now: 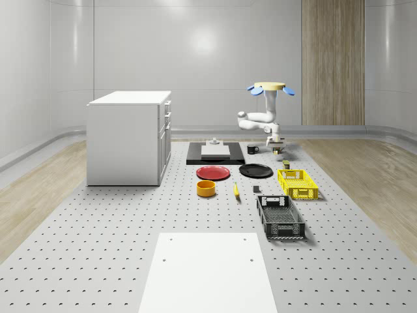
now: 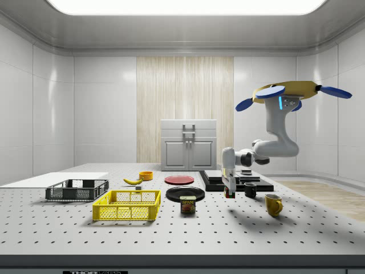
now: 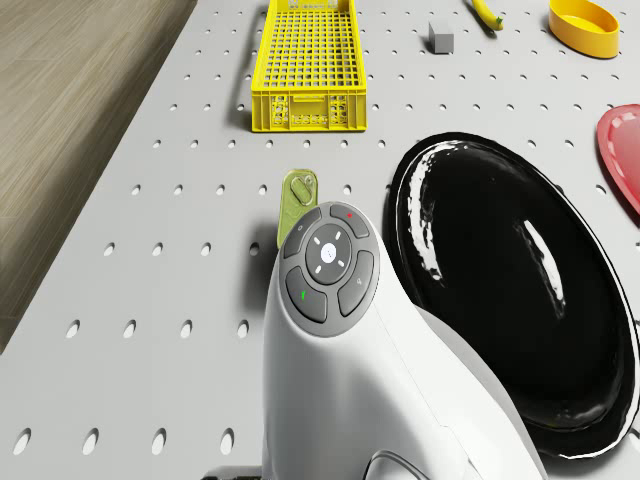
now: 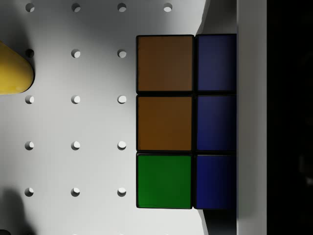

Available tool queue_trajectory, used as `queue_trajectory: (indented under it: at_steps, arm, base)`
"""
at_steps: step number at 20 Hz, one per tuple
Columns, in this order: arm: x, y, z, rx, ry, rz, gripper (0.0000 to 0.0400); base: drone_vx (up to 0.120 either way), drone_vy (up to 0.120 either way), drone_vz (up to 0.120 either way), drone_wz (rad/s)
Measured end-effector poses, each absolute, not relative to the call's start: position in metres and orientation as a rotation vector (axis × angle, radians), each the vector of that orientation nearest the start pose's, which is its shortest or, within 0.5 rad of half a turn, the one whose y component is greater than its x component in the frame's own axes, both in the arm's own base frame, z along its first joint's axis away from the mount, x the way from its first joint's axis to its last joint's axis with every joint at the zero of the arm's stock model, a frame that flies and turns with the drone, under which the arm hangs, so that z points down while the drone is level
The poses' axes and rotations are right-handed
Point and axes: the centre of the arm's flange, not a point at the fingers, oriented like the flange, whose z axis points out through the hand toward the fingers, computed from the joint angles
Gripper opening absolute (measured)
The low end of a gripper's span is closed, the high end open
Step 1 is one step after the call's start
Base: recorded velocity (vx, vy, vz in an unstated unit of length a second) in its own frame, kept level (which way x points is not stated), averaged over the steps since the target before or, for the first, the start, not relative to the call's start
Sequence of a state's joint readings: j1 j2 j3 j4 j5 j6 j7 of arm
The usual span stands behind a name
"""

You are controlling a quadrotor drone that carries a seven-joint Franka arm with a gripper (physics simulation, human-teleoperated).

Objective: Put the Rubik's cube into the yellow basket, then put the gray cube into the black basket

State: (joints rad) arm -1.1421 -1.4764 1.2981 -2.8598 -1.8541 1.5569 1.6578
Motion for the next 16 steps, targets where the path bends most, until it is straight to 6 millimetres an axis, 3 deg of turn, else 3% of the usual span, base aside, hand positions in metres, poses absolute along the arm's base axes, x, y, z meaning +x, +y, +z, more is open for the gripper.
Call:
queue_trajectory:
  at_steps: [6, 16]
  arm:
    - [0.3069, 0.0064, 0.5058, 0.004, -0.004, 0.784, 0.0288]
    - [0.3069, 0.0064, 0.5048, 0.004, -0.004, 0.776, 0.0288]
  base:
    - [0.000, 0.000, 0.120, 0.000]
    - [0.120, 0.000, 0.000, 0.000]
